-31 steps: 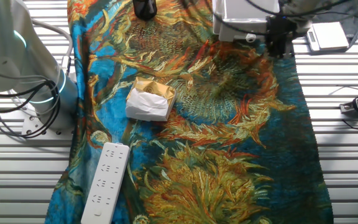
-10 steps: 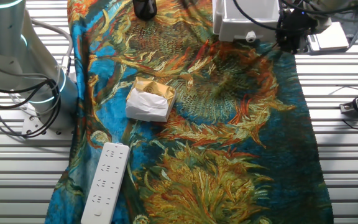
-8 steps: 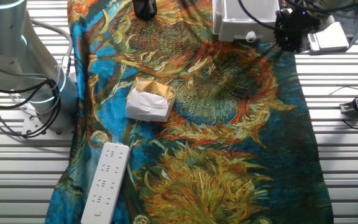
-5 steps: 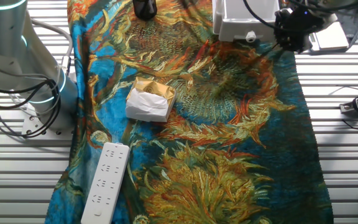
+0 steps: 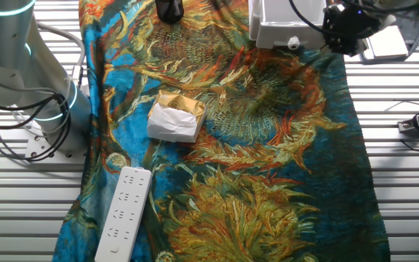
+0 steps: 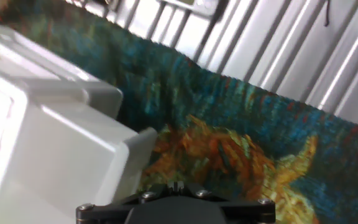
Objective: Use the gripper to push and close the drawer
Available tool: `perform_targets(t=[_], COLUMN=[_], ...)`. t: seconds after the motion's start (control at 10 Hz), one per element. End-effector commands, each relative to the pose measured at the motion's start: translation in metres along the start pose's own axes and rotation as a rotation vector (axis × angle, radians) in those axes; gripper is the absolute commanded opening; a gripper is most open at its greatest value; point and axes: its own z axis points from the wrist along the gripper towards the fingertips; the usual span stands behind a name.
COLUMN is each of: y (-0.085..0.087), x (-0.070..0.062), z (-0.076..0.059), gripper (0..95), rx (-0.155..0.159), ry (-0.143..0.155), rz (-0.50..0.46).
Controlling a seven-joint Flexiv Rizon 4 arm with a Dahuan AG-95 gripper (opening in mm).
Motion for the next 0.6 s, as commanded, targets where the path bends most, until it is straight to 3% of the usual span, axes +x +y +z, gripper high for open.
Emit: perform_targets(t=[0.1,0.3,0.6], y=[0.009,0.018,0.031], x=[-0.003,-0.005,-0.007], z=[0.001,0.004,0.012], gripper=[0.0,0.0,0.0], rx=[-0.025,-0.056,-0.068], ry=[-0.017,-0.027,-0.031], rz=[0.137,0.184,0.220])
